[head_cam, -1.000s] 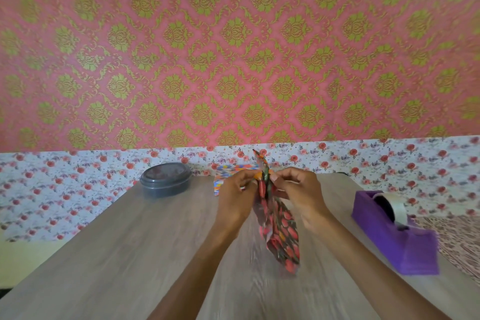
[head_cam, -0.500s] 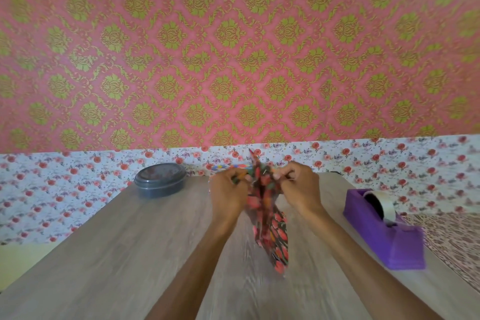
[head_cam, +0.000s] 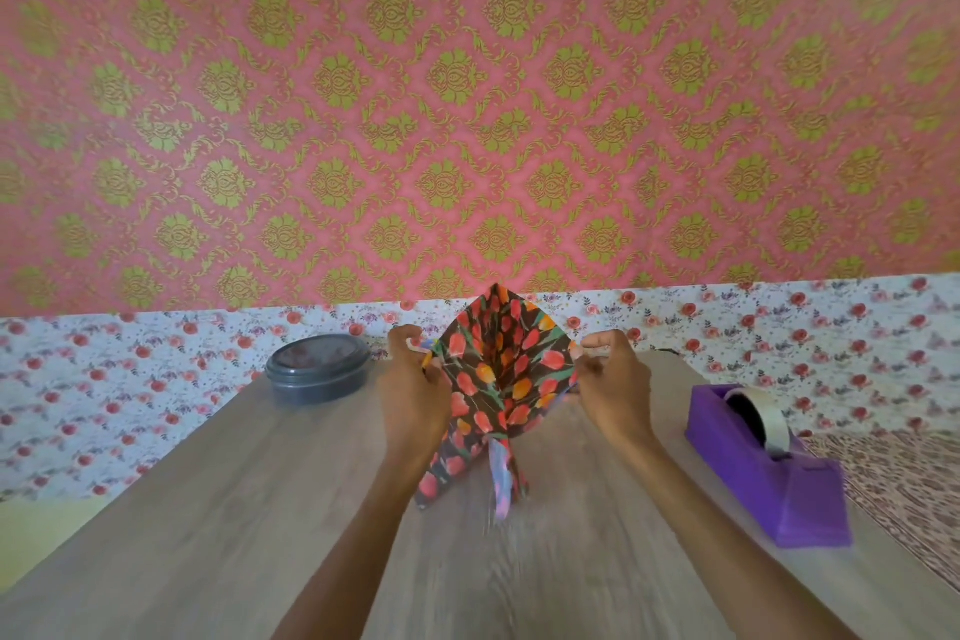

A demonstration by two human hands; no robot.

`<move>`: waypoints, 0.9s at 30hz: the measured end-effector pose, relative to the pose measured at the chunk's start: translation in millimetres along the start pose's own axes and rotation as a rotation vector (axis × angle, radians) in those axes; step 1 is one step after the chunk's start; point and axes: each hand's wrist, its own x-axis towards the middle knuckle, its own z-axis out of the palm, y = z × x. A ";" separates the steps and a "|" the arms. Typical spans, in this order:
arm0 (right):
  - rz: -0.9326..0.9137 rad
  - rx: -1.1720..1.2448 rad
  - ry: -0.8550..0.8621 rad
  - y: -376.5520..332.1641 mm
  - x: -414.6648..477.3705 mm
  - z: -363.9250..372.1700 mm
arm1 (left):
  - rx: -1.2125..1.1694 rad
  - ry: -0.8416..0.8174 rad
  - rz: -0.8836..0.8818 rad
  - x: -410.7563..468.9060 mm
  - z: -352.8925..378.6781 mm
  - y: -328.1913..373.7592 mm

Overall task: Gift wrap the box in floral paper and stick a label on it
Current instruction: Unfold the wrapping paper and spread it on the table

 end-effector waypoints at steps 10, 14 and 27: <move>0.369 0.685 -0.060 -1.6 -18.3 20.9 | -0.364 -0.102 -0.388 -45.4 17.8 -23.6; 0.236 0.666 -0.205 3.0 -33.8 30.7 | -0.297 -0.004 -0.372 -49.7 23.3 -18.9; -0.046 0.136 -0.052 10.0 -54.0 67.8 | -0.165 -0.016 -0.189 -52.7 25.4 -0.2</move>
